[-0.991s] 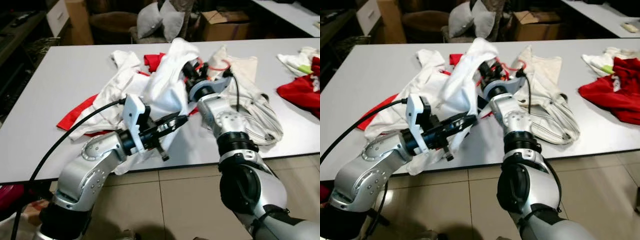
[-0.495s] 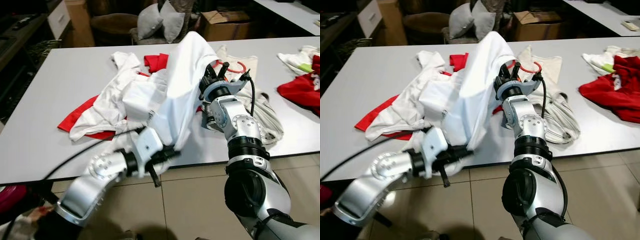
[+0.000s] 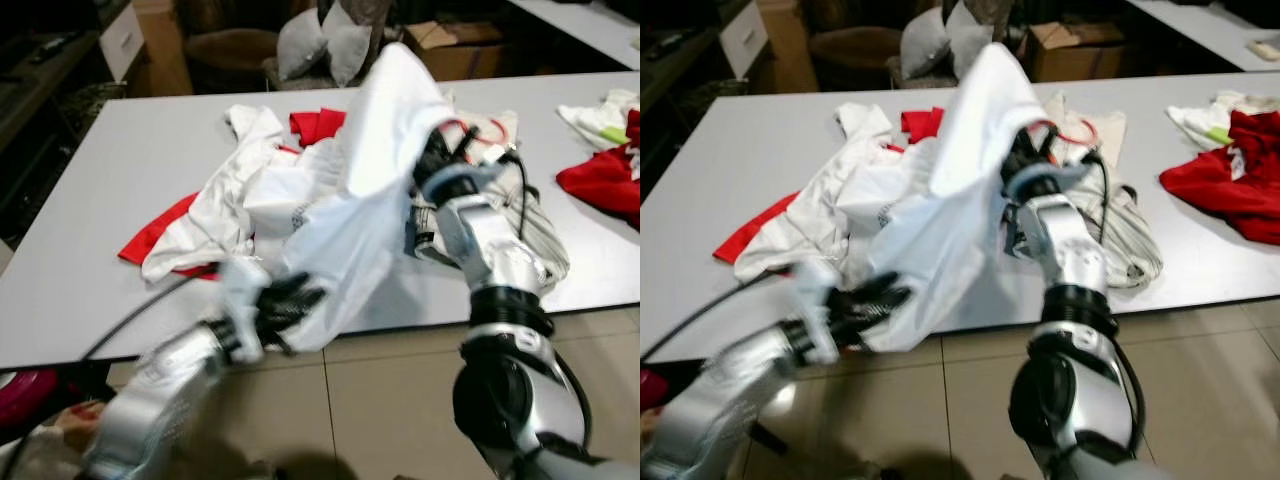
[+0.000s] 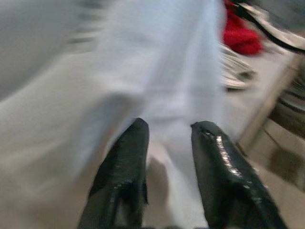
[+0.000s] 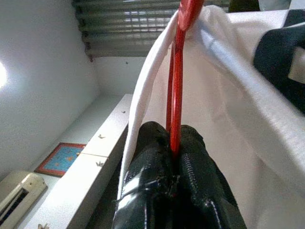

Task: Hang hanger

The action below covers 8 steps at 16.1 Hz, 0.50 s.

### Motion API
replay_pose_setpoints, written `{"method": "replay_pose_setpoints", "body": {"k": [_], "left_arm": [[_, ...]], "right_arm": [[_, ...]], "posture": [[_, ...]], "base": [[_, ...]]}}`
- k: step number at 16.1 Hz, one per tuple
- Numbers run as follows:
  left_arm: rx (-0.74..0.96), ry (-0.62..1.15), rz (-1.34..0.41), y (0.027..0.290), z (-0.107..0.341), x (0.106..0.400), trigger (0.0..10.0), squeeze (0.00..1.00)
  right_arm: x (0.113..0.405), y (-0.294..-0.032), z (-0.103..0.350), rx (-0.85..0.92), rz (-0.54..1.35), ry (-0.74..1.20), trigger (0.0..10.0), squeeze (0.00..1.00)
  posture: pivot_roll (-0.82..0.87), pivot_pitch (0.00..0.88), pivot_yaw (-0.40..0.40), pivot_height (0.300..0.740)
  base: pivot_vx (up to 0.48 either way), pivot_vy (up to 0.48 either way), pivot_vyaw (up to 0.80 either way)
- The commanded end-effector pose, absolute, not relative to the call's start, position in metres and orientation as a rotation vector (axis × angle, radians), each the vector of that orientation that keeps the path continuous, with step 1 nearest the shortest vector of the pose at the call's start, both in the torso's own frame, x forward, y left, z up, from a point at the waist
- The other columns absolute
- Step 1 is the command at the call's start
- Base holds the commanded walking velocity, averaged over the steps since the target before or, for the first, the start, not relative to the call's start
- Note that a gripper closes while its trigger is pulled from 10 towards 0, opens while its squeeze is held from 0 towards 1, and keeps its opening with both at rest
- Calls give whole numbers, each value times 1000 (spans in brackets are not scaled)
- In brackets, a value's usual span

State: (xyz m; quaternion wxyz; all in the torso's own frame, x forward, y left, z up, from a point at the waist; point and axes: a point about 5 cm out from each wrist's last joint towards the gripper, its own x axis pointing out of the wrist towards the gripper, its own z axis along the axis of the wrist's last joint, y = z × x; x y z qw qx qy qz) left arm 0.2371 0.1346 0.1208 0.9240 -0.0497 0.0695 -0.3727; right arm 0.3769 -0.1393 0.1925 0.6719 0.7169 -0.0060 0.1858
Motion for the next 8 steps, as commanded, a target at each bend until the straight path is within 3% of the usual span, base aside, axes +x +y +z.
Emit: {"method": "replay_pose_setpoints", "body": {"k": [1, 2, 3, 4, 6, 8], "left_arm": [[-120, 115, -703, 144, 129, 234, 10000, 941], [-121, 95, -642, 152, 132, 232, 10000, 576], [-124, 72, -571, 161, 137, 229, 10000, 529], [-133, 51, -516, 167, 141, 228, 10000, 361], [-182, 8, -414, 175, 149, 228, 10000, 298], [-207, -19, -360, 178, 154, 225, 10000, 275]], "right_arm": [[372, -139, 200, 1555, 474, -19, 10000, 0], [367, -140, 200, 1501, 497, -17, 10000, 0], [360, -142, 202, 1435, 529, -14, 10000, 0], [353, -145, 205, 1403, 558, -23, 10000, 0], [338, -146, 212, 1324, 616, -34, 10000, 0], [318, -146, 220, 1238, 683, -43, 10000, 0]], "posture": [[-109, 0, 65, 740], [-106, 0, 61, 740], [-103, 0, 57, 740], [-101, 0, 55, 740], [-101, 0, 53, 740], [-104, 0, 53, 740]], "base": [[0, 0, 0], [0, 0, 0], [0, 0, 0], [0, 0, 0], [0, -388, 0], [0, -480, 800]]}}
